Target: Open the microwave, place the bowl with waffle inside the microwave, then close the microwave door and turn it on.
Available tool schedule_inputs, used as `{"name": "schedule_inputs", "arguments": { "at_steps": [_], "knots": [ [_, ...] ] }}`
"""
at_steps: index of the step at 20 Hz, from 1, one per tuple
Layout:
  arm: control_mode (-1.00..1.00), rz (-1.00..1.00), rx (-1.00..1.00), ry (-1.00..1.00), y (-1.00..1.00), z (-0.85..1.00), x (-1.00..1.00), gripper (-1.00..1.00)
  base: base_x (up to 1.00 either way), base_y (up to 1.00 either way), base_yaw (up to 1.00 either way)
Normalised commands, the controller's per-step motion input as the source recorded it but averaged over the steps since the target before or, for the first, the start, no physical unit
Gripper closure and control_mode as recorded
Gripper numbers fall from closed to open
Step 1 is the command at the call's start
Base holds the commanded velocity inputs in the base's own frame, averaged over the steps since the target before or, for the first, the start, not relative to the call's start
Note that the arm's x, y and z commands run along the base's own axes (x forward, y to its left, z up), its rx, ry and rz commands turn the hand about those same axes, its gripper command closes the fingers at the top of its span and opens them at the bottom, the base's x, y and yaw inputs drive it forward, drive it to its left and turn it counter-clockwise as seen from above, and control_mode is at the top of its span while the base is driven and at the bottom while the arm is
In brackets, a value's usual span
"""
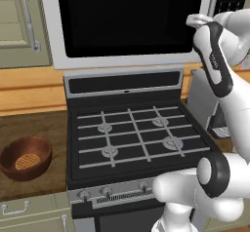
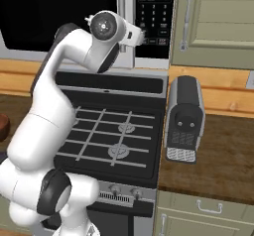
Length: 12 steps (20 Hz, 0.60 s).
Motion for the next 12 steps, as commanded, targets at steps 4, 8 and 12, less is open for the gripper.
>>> {"name": "schedule_inputs", "arguments": {
  "at_steps": [4,8,12],
  "knots": [
    [-1.0,-0.24,0.0,0.0,0.17,0.1,-0.94,1.0,0.0,0.0,0.0],
    [-1.0,-0.39,0.0,0.0,0.19,0.04,-1.0,1.0,0.0,0.0,0.0],
    [-1.0,-0.41,-0.05,0.0,0.24,0.0,-1.0,1.0,0.0,0.0,0.0]
  ]
}}
